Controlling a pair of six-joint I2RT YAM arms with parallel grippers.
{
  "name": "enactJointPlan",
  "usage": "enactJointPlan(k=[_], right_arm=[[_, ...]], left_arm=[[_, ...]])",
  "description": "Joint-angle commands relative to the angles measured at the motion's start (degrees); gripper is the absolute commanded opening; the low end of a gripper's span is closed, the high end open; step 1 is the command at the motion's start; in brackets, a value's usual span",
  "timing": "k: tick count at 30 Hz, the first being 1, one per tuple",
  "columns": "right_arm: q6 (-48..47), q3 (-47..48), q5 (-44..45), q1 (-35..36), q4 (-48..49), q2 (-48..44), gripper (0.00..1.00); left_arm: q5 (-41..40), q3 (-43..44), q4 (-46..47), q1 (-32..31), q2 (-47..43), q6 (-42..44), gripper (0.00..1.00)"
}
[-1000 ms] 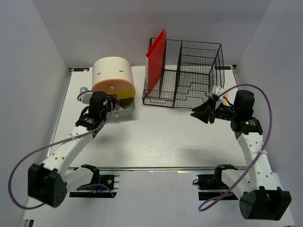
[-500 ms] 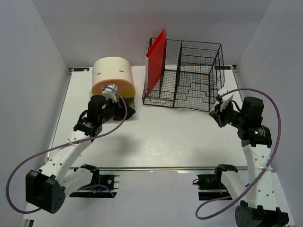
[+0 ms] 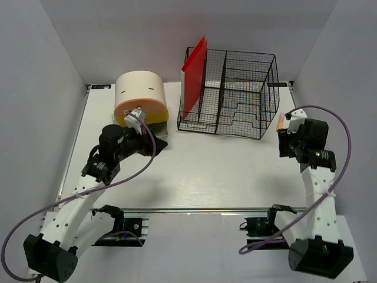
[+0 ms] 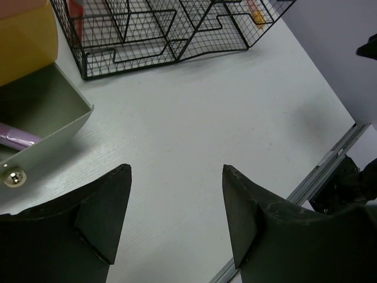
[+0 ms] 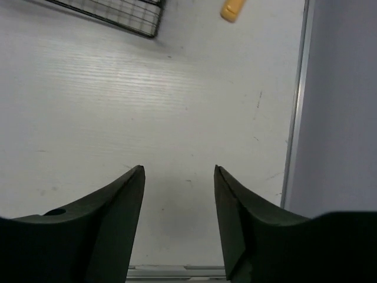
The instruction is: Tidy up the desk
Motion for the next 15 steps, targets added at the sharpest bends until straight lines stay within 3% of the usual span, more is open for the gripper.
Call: enactJointPlan(k=[1, 8, 15], right_arm=[[3.4, 2.8, 3.6, -2.6, 1.0, 5.8, 0.58], [5.0, 7.1, -6.4, -9.4, 5.8, 19.8, 0.66], [9.1, 15.9, -9.5, -12.8, 14.3, 34.6, 0.5]], left_arm=[[-1.0, -0.5, -0.4, 0.2, -2.0, 1.3, 0.73], [-2.5, -0.5, -0.9, 0.2, -2.1, 1.4, 0.74], [-3.8, -0.8, -1.1, 0.2, -1.5, 1.4, 0.74]])
